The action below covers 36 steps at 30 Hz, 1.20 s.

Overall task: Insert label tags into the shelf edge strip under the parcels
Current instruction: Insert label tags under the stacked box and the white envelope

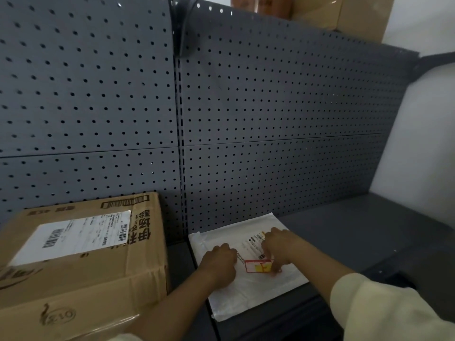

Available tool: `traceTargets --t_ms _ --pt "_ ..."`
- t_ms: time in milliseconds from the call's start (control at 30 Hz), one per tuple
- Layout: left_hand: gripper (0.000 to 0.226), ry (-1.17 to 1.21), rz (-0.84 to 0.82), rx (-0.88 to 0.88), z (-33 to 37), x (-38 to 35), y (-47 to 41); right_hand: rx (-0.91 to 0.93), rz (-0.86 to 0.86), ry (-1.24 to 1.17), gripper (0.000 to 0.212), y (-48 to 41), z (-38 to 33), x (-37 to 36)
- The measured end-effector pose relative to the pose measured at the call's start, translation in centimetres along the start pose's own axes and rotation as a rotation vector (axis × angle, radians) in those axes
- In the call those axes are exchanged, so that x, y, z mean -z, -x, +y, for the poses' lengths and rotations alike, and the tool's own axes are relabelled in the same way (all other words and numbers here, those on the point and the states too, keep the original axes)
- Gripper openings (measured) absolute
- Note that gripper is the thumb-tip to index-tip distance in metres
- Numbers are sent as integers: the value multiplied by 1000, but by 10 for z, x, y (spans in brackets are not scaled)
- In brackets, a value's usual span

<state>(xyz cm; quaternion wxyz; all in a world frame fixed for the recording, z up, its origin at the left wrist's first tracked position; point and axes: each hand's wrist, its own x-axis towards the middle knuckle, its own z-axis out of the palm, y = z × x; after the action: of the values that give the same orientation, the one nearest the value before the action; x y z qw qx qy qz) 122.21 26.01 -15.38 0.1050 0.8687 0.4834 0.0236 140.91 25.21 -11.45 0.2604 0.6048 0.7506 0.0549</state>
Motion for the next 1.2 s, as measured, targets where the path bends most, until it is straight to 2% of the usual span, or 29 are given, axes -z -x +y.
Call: traceTargets --t_ms 100,167,267,367,533,800,1033,1133,1200 --pt "34 1 -8 -4 2 0 4 -44 5 -238 62 5 2 -7" --pt "35 -9 -8 -6 4 0 6 -51 19 -409 58 4 -4 -11" --pt "35 -30 -7 1 7 1 12 -65 8 -488 42 -1 -15 -14" --pt "34 -38 3 2 6 -1 16 -100 18 -539 37 2 -20 -17" --pt "34 -34 78 -7 8 -15 20 -130 239 -740 30 21 -20 -33" --pt "36 -13 180 15 23 -27 33 -150 393 -714 29 56 -23 -47" --pt "35 42 455 -114 47 -26 88 -169 529 -744 24 96 -18 -50" --pt "28 2 374 -189 67 -29 112 -157 553 -783 20 115 -19 -55" --pt "26 -125 288 -209 79 -34 122 -154 555 -792 18 124 -21 -60"
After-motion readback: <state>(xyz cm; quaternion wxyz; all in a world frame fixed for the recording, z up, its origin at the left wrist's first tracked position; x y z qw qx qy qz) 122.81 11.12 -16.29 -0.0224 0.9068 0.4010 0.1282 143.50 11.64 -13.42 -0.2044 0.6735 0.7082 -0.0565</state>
